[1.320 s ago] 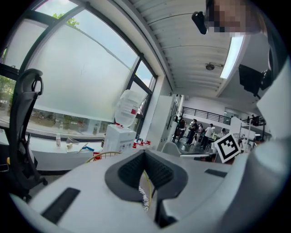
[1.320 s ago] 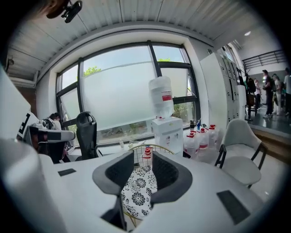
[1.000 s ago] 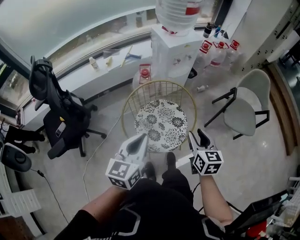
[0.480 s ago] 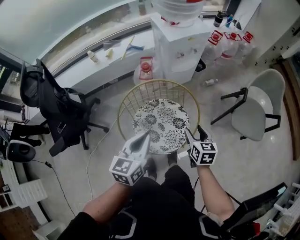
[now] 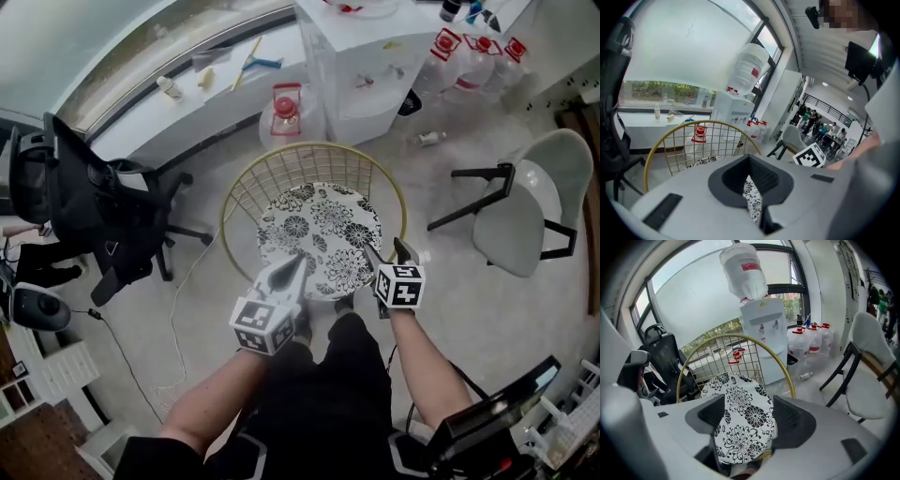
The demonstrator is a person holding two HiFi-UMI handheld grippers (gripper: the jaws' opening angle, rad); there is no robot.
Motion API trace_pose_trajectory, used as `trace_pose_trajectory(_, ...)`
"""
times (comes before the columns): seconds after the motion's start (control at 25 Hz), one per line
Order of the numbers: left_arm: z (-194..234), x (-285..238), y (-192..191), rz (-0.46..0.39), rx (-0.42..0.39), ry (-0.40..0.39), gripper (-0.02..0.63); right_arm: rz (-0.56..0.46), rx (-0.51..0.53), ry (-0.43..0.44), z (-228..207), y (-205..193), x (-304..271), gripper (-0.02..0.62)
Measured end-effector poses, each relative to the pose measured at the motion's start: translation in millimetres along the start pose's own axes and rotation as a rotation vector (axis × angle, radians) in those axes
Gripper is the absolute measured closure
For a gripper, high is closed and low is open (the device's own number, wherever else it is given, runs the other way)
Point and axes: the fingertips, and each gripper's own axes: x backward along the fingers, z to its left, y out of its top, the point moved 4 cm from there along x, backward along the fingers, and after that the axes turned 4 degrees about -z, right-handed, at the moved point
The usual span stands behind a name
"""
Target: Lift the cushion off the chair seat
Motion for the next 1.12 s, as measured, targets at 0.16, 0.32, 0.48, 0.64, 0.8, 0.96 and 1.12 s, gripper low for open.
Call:
trace_pose_trajectory(0.16, 9, -22, -14, 0.026, 0.020, -0.011, 0.601, 0.071, -0.008, -0.019, -9, -21, -30, 0.270)
trace_pose_trajectory(0.32, 22, -43, -27, 0.061, 0.016, 0.001, 0.601, 0.135, 0.018, -0.044, -18, -37, -58, 0.267)
trace_pose_trajectory(0.48, 29, -60, -43, 0.101, 0.020, -0.009, 0.601, 0.179, 0.053, -0.087, -27, -54, -81, 0.267)
trace_pose_trajectory(0.64, 34, -72, -59, 0.133, 0.009, -0.029, 0.601, 0.210, 0.022, -0.093, -33, -69, -105, 0.267)
trace_pose_trajectory(0.8, 38, -79, -74, 0.151, 0.038, -0.021, 0.601, 0.261, 0.033, -0.116, -43, -83, -123, 0.265)
trace_pose_trajectory(0.96, 40, -80, -85, 0.170, 0.049, -0.023, 0.601, 0.285, 0.025, -0.128, -50, -91, -134, 0.264)
trace_pose_trajectory(1.12, 42, -81, -92, 0.170, 0.068, -0.010, 0.601, 0.300, 0.016, -0.126, -51, -95, -146, 0.264)
